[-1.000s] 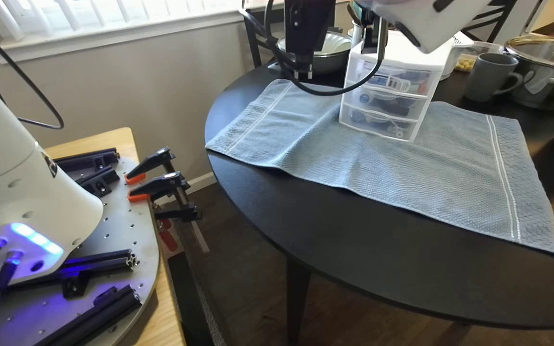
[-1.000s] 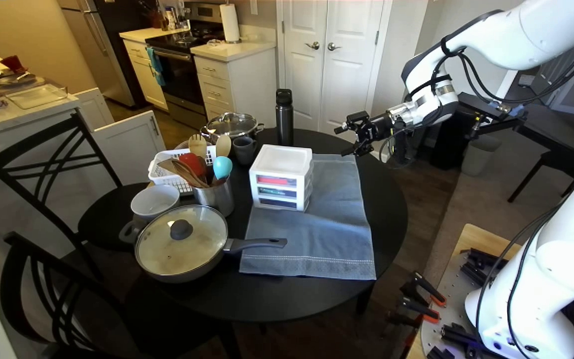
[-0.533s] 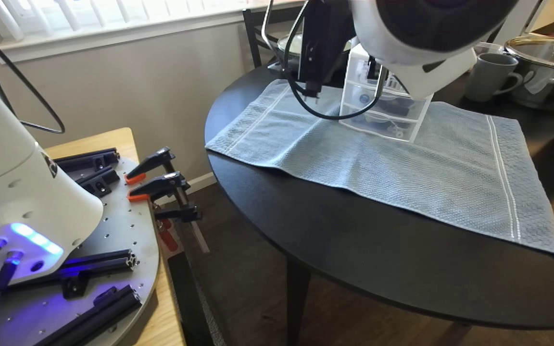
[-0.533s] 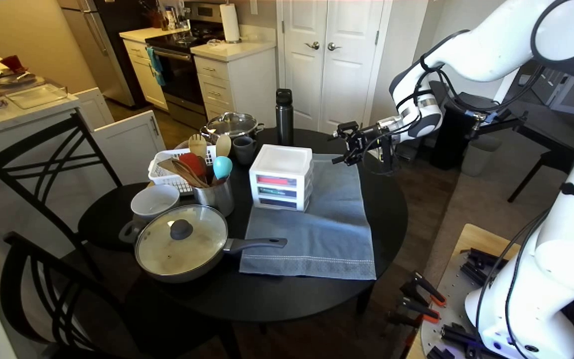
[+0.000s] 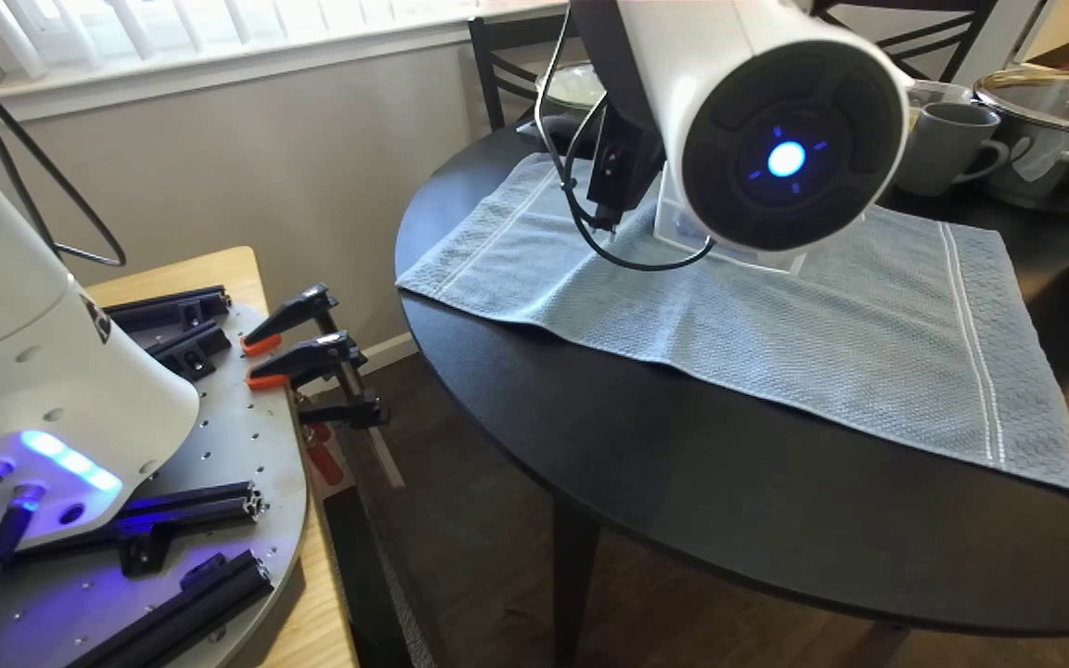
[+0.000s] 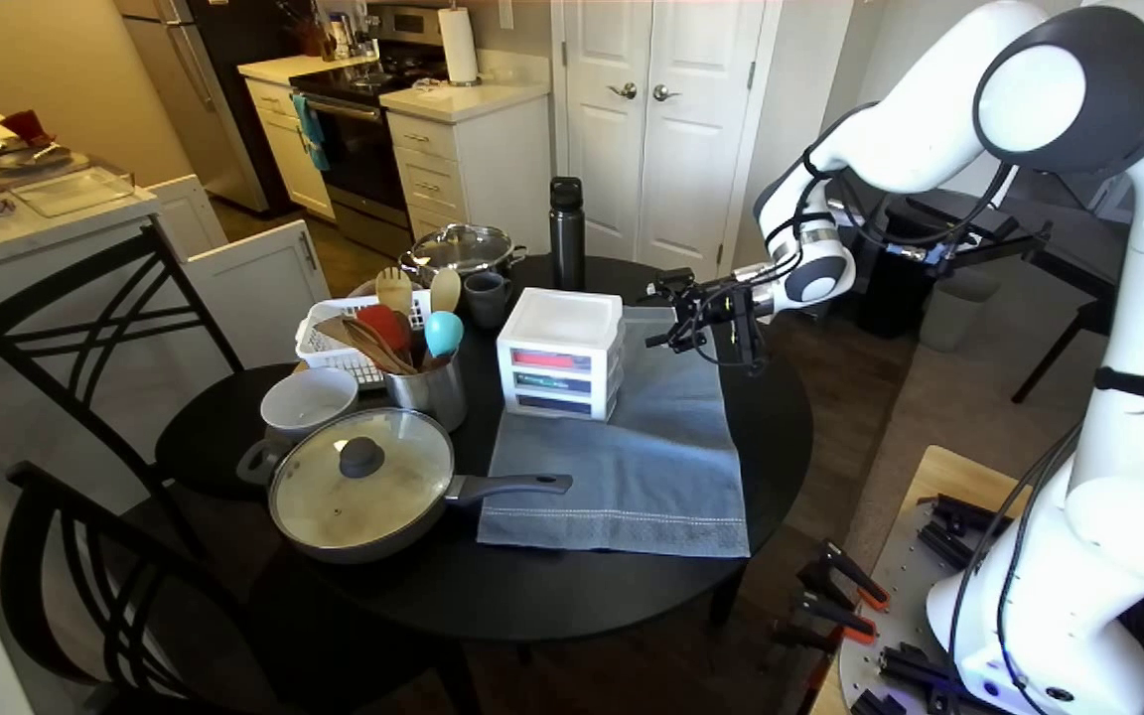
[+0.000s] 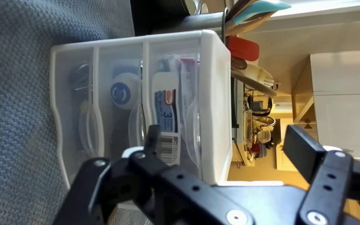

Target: Pull the top drawer open of the small cabinet on top of the blue towel

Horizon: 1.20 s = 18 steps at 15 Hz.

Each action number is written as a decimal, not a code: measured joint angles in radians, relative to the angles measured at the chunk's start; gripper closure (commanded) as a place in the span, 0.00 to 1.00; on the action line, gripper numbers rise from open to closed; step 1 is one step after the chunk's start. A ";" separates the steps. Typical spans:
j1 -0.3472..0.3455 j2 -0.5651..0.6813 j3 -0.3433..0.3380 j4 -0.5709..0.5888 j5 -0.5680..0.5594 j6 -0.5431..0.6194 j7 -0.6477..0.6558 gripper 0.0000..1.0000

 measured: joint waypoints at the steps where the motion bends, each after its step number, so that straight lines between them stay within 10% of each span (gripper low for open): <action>1: 0.000 0.010 0.001 0.000 0.019 -0.001 -0.005 0.00; 18: -0.015 0.107 0.010 0.008 0.075 -0.131 -0.156 0.00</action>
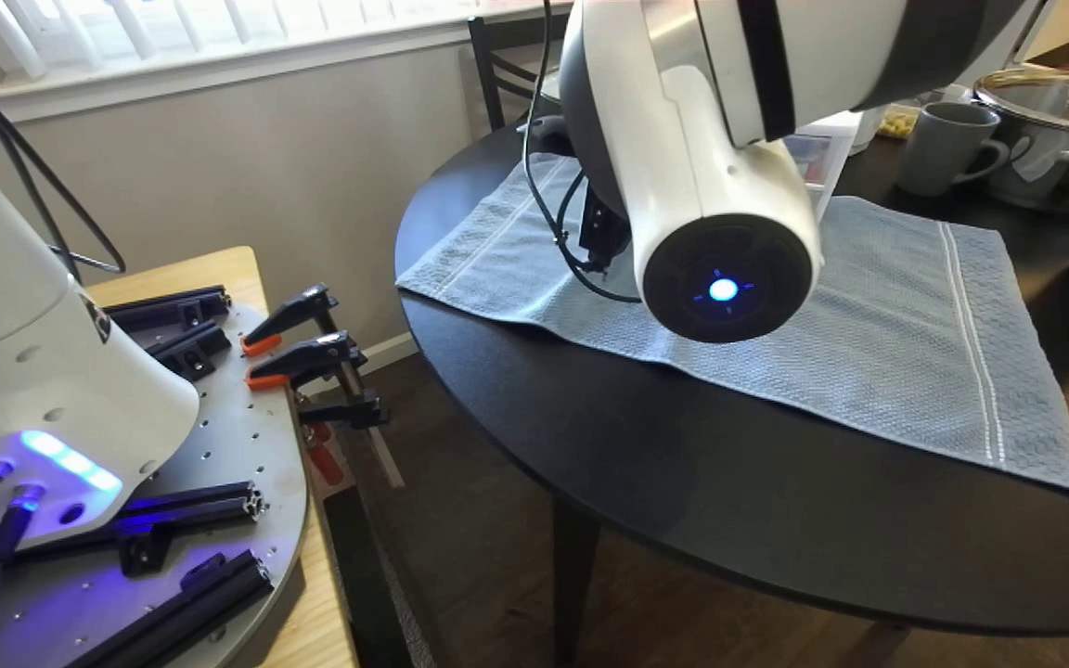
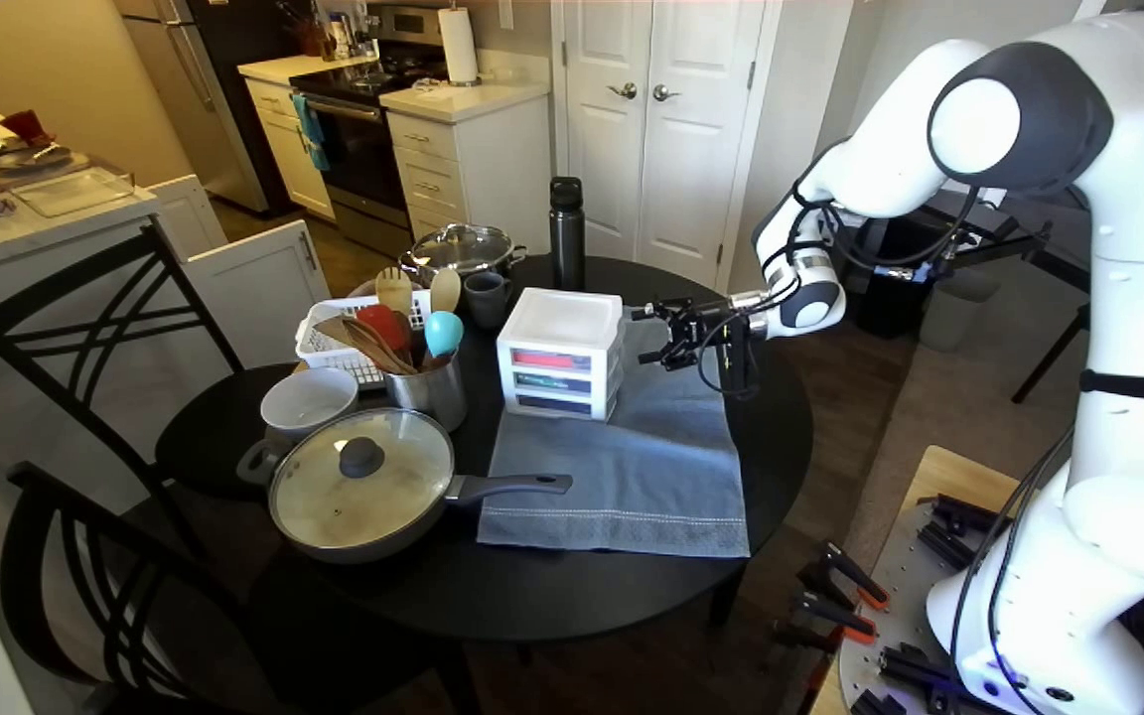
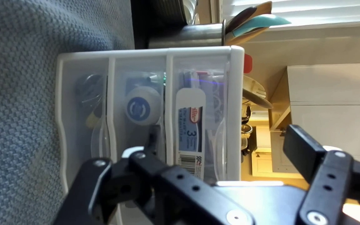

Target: Pull the top drawer open of the small cabinet on top of the blue towel

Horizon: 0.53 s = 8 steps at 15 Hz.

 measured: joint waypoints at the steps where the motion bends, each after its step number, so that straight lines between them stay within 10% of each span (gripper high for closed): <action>1: 0.000 0.000 0.000 0.000 0.010 -0.001 0.000 0.00; 8: -0.002 0.000 -0.001 0.021 0.066 -0.064 0.000 0.00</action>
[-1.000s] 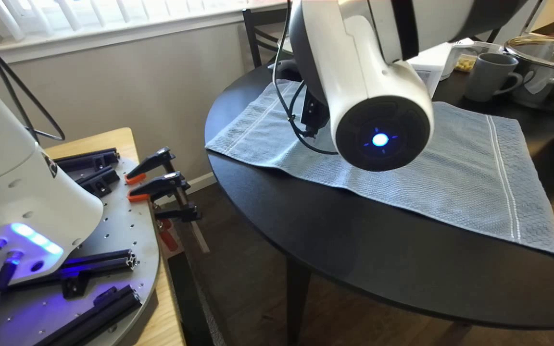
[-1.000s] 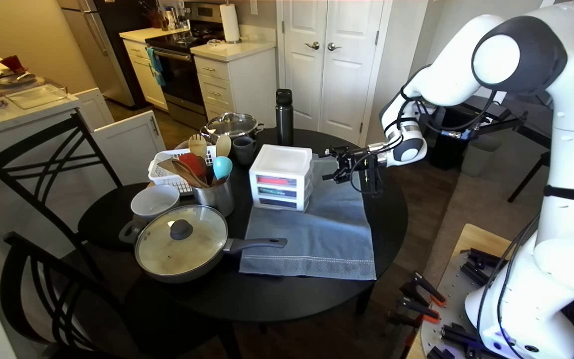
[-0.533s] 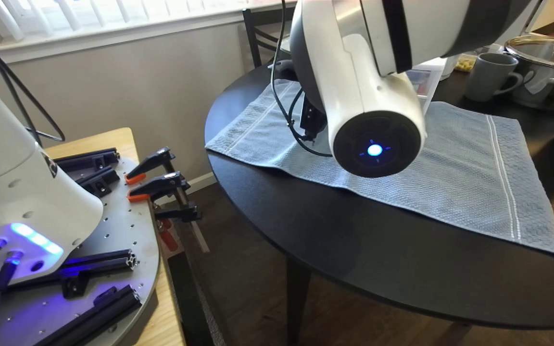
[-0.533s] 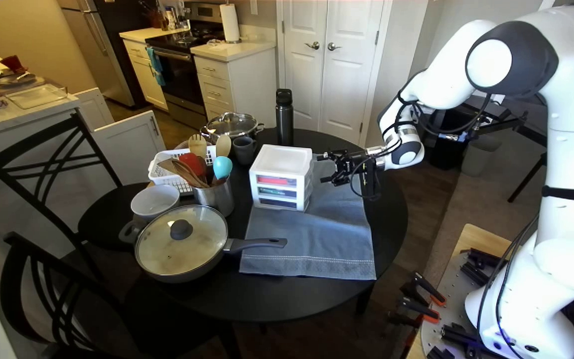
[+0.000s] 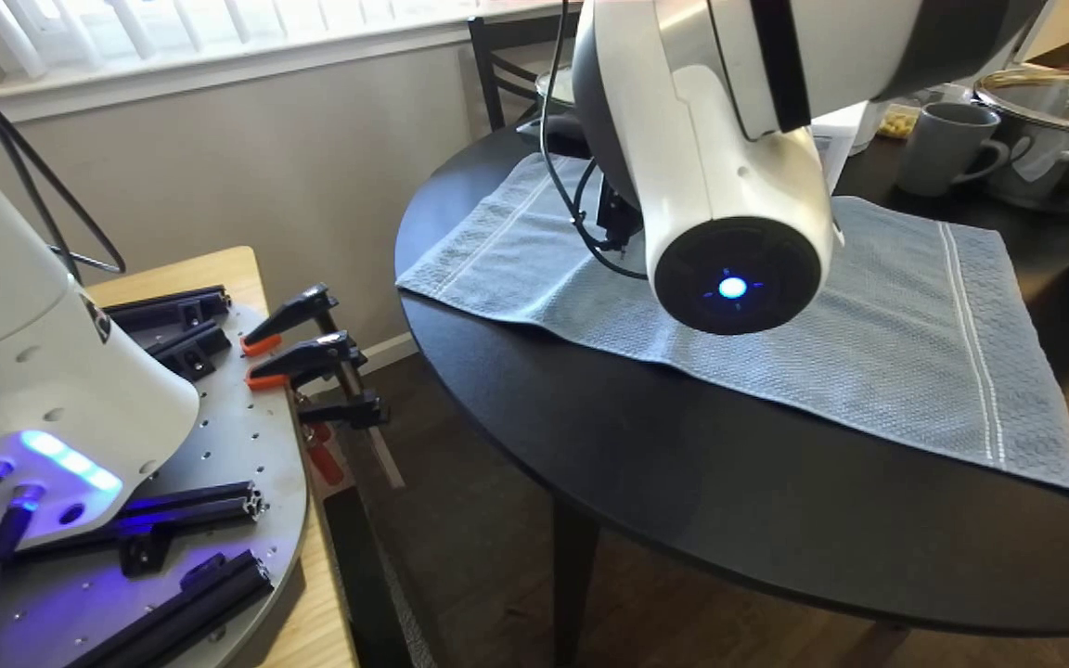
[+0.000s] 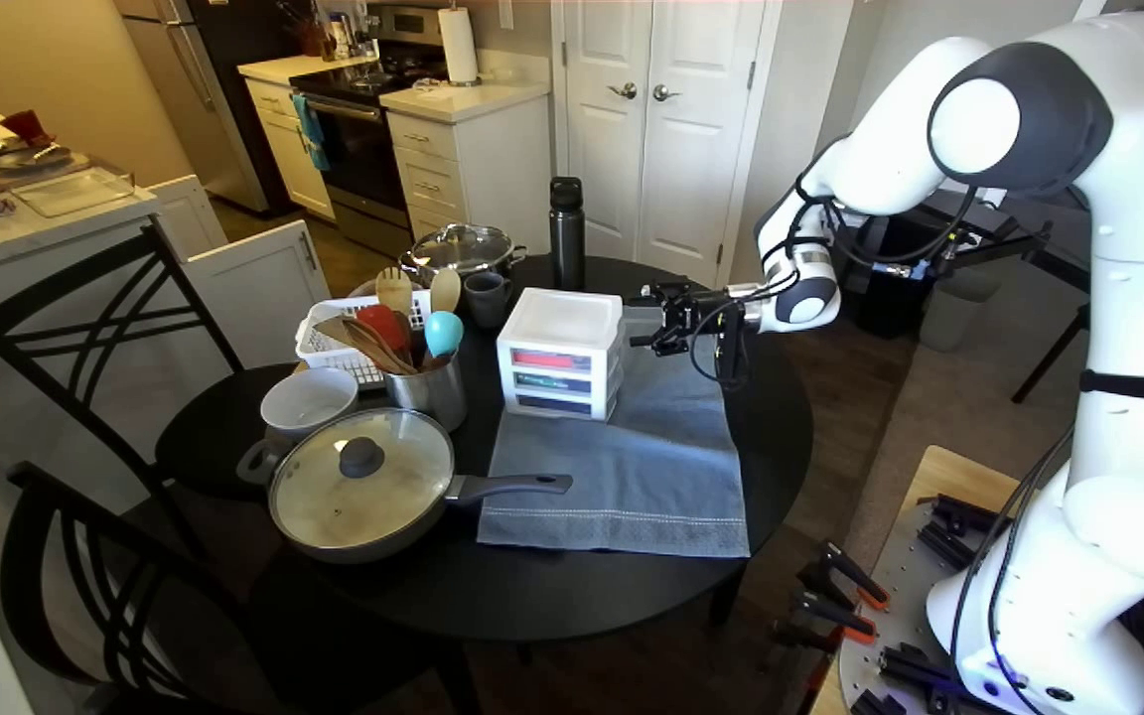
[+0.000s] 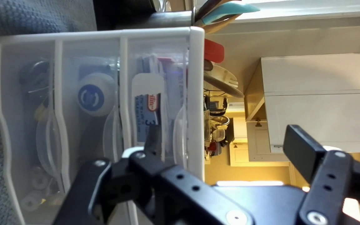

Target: Pull the top drawer open of the small cabinet on top of the blue towel

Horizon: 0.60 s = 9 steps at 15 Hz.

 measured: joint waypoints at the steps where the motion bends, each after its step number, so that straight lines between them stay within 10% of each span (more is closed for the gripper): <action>1: 0.000 0.000 0.000 0.003 0.007 -0.008 0.000 0.00; 9: 0.001 0.004 0.006 0.004 0.047 -0.021 0.000 0.00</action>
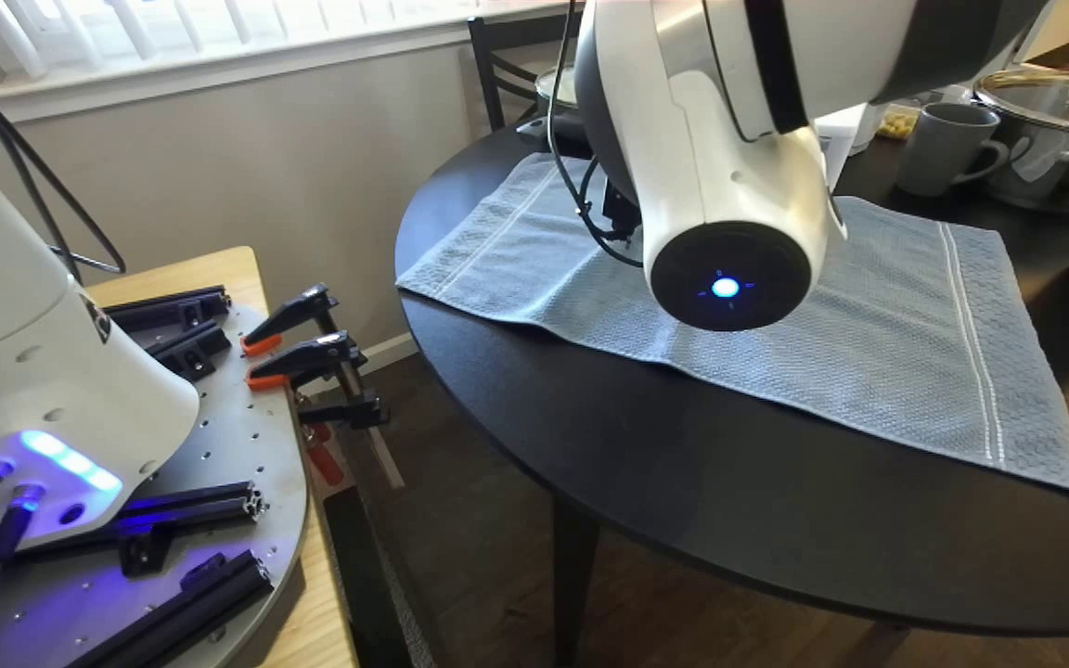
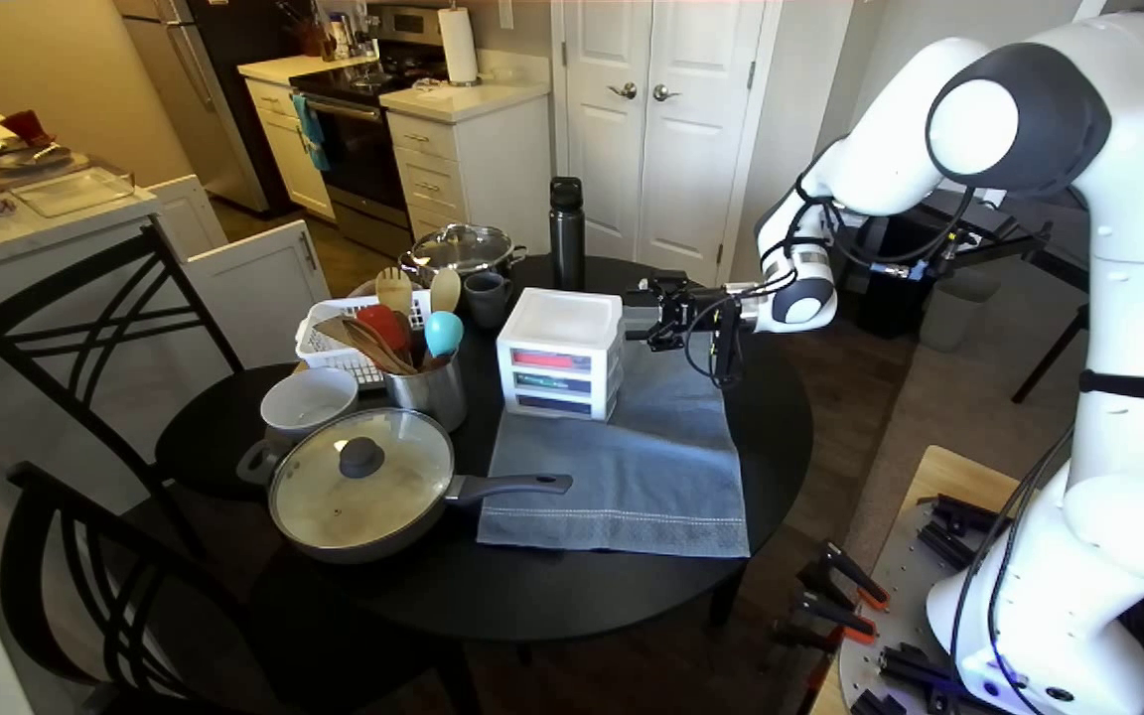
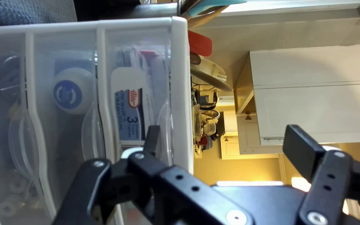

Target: Pull the top drawer open of the small cabinet on top of the blue towel

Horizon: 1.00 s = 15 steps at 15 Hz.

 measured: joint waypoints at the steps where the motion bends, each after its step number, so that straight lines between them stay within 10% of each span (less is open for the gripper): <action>1: 0.000 0.001 0.000 0.000 0.000 0.000 0.000 0.00; 4: 0.000 0.007 0.000 0.000 0.002 0.000 0.000 0.02; 15: -0.001 0.044 -0.001 0.000 0.027 -0.001 0.000 0.80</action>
